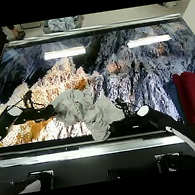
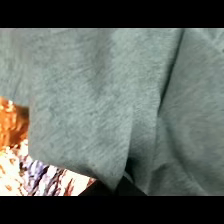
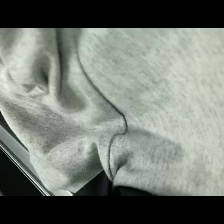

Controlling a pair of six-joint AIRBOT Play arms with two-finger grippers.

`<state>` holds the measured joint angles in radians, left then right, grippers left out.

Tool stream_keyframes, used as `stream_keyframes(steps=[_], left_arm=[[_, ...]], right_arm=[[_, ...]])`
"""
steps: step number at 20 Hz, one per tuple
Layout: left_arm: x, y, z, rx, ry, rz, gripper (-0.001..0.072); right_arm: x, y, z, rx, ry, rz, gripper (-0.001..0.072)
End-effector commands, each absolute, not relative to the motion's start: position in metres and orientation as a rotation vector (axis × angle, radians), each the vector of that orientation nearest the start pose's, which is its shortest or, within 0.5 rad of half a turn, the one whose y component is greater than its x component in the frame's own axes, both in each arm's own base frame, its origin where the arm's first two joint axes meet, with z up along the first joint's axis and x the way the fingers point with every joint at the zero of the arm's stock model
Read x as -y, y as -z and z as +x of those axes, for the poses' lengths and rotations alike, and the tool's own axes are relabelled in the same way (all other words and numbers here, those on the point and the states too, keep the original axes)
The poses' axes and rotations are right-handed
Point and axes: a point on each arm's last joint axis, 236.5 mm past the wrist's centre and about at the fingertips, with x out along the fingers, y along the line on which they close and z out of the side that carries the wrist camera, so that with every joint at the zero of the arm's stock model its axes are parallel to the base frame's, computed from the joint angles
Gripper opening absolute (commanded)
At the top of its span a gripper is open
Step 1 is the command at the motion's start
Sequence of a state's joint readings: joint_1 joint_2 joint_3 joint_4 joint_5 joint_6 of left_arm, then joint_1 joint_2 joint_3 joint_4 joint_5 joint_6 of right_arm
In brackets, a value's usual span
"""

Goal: Fold the shirts.

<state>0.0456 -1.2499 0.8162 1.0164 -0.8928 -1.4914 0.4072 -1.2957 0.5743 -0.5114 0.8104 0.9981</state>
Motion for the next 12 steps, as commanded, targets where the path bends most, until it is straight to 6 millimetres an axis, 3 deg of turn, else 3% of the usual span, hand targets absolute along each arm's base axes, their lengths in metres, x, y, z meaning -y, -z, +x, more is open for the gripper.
stream_keyframes(steps=[1, 3, 5, 7, 8, 10, 11, 12], left_arm=[[0.075, 0.018, 0.373, -1.153, 0.176, -0.506, 0.0032], [0.066, -0.050, 0.401, -0.965, 0.231, -0.408, 0.0032], [0.051, -0.151, 0.421, -0.725, 0.238, -0.351, 0.0032], [0.033, -0.275, 0.416, -0.455, 0.201, -0.391, 0.0032], [0.025, -0.337, 0.402, -0.306, 0.191, -0.365, 0.0032], [0.001, -0.441, 0.355, -0.037, 0.121, -0.271, 0.0031], [-0.007, -0.472, 0.332, 0.039, 0.082, -0.250, 0.0031], [-0.011, -0.492, 0.310, 0.094, 0.058, -0.265, 0.0031]], right_arm=[[-0.257, 0.081, 0.249, -1.290, -0.775, 0.284, 0.0044], [-0.228, 0.049, 0.269, -1.206, -0.784, -0.001, 0.0044], [-0.169, -0.013, 0.310, -1.095, -0.627, -0.198, 0.0044], [-0.086, -0.124, 0.347, -0.882, -0.359, -0.305, 0.0044], [-0.048, -0.193, 0.350, -0.730, -0.230, -0.340, 0.0044], [0.009, -0.316, 0.321, -0.439, -0.018, -0.370, 0.0044], [0.024, -0.358, 0.297, -0.334, 0.052, -0.371, 0.0044], [0.033, -0.387, 0.271, -0.254, 0.096, -0.364, 0.0044]])
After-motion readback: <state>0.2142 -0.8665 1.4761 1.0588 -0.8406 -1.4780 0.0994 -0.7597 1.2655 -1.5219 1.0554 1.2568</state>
